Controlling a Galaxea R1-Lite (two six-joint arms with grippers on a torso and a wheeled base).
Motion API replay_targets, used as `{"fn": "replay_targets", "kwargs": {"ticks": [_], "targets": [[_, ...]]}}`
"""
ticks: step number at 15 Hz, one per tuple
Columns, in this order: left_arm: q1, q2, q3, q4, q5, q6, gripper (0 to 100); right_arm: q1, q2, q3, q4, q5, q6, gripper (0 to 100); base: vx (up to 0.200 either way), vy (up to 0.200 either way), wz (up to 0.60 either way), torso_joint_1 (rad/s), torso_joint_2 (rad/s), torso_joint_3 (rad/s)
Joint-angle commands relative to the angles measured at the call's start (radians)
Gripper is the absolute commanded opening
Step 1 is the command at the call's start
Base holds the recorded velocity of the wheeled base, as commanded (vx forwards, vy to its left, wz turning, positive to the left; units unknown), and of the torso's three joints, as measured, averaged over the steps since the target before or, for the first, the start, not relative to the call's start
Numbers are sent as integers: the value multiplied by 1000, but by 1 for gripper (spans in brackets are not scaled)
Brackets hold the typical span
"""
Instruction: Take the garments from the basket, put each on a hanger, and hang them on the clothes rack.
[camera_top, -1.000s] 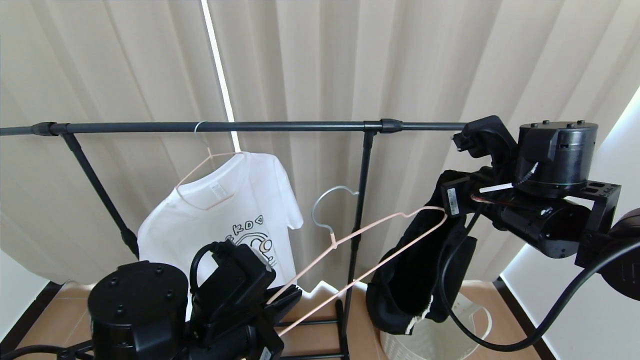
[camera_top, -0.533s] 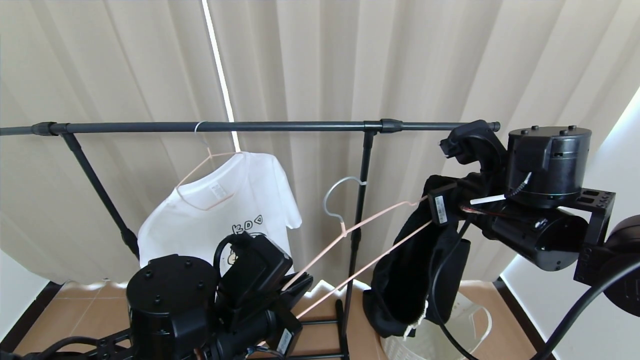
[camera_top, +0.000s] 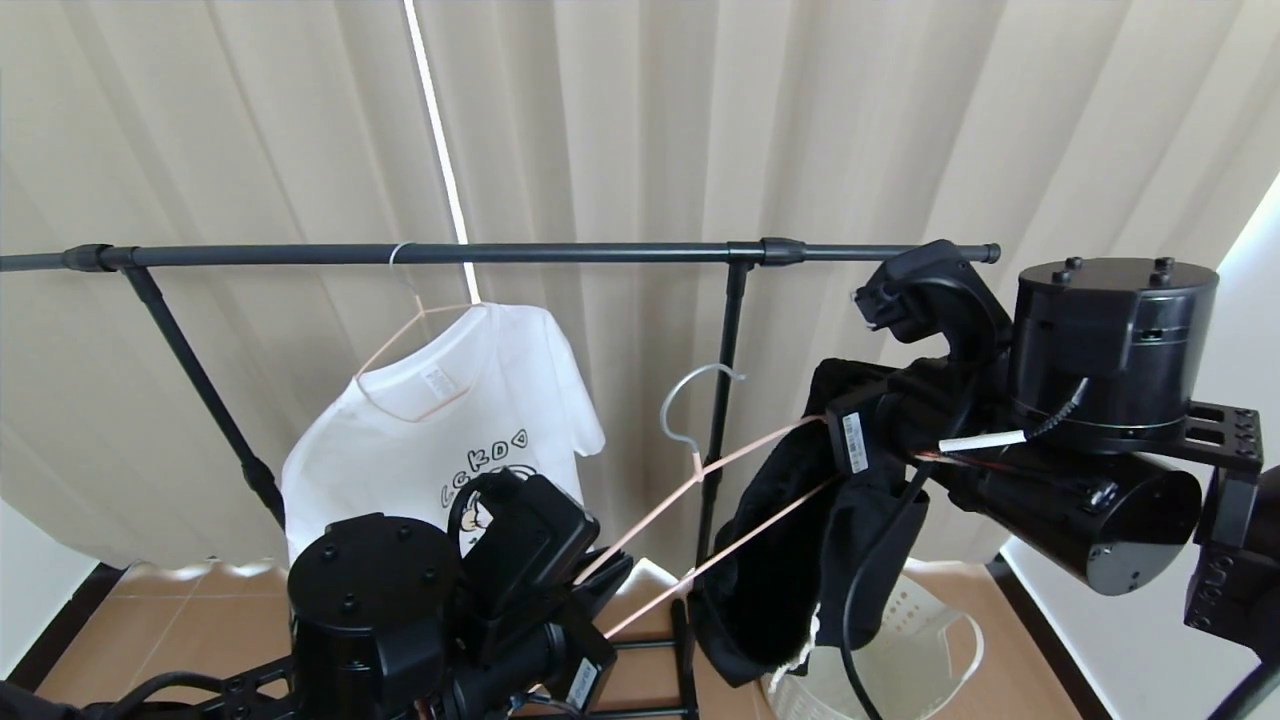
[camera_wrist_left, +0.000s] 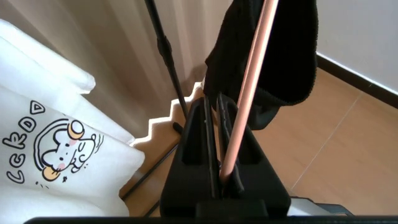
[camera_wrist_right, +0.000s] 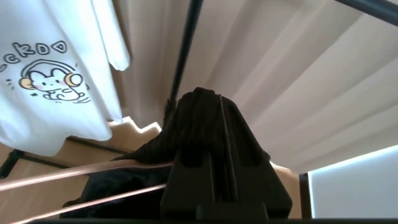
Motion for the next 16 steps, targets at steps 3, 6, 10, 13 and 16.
{"fn": "replay_targets", "kwargs": {"ticks": [3, 6, 10, 13, 16], "targets": [[-1, 14, -6, -7, 2, -3, 0, 102, -34, 3, -1, 0, 27, 0, 0, 0, 0, 0, 0, 0], [-1, 16, -9, -8, 2, -5, 0, 166, -25, -9, -2, 1, 64, 0, 0, 0, 0, 0, 0, 0], [-1, 16, -13, -14, 11, -5, 0, 241, -20, -33, 1, 1, 136, 0, 0, 0, 0, 0, 0, 0], [-1, 16, -13, -14, 14, -6, 0, 284, -22, -38, -2, 4, 178, 0, 0, 0, 0, 0, 0, 0], [1, 11, -12, -16, 14, -9, 0, 283, -23, -41, -4, 6, 181, 0, 0, 0, 0, 0, 0, 0]]}}
